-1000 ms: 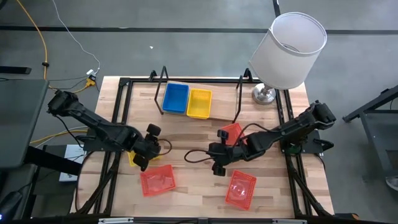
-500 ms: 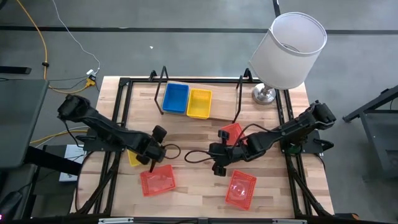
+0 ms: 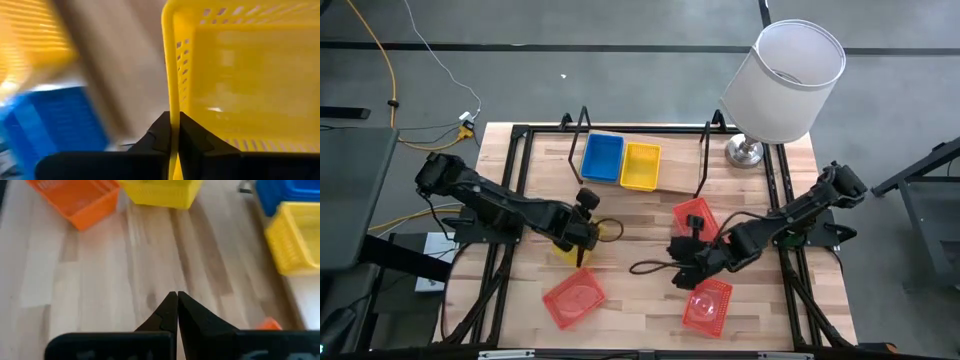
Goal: Stack baskets on shelf by color
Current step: Stack the yellow bin on the yellow bin on the shelf
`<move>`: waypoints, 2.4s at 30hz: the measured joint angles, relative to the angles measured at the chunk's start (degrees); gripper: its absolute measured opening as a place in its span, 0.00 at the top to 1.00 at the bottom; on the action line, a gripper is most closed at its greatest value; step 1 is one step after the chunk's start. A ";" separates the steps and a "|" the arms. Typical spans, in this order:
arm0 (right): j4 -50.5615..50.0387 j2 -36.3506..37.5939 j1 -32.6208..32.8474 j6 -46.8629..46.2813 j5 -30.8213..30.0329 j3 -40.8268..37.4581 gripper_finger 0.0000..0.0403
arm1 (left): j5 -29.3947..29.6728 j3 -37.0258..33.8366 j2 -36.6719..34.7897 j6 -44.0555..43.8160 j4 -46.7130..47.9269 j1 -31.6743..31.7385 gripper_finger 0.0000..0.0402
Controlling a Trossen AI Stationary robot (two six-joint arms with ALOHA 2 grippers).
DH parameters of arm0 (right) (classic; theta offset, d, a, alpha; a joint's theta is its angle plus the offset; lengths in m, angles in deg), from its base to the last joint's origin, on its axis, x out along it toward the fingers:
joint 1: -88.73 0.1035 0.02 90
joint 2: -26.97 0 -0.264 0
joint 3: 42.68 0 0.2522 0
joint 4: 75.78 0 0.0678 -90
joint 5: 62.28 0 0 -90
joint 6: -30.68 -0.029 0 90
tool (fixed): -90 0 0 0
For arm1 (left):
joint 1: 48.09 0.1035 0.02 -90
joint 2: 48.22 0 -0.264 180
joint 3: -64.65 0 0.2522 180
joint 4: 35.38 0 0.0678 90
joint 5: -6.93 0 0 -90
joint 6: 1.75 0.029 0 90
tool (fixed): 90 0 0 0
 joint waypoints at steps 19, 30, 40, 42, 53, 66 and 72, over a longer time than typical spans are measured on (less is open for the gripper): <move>-19.00 5.10 7.86 -15.36 -14.94 0.00 1.00 | 14.29 39.27 4.48 22.07 -0.93 16.35 1.00; -21.08 5.10 9.51 -18.75 -16.45 0.02 1.00 | 4.55 46.74 17.29 23.71 4.03 25.67 1.00; -21.32 5.10 9.51 -18.62 -17.26 0.02 1.00 | 0.17 46.74 18.57 22.89 1.16 28.49 1.00; -21.31 5.10 9.51 -18.62 -17.27 0.02 1.00 | 0.11 46.74 18.57 23.50 1.15 28.80 1.00; -21.32 5.10 9.51 -18.61 -17.38 0.02 1.00 | -0.33 44.97 18.57 23.64 1.06 29.48 1.00; -21.30 5.10 9.51 -18.62 -17.87 0.02 1.00 | -1.04 44.94 18.57 25.62 0.90 29.48 0.94; -21.30 5.08 9.51 -18.65 -17.90 0.02 1.00 | -1.06 44.92 18.56 24.77 0.90 29.48 0.93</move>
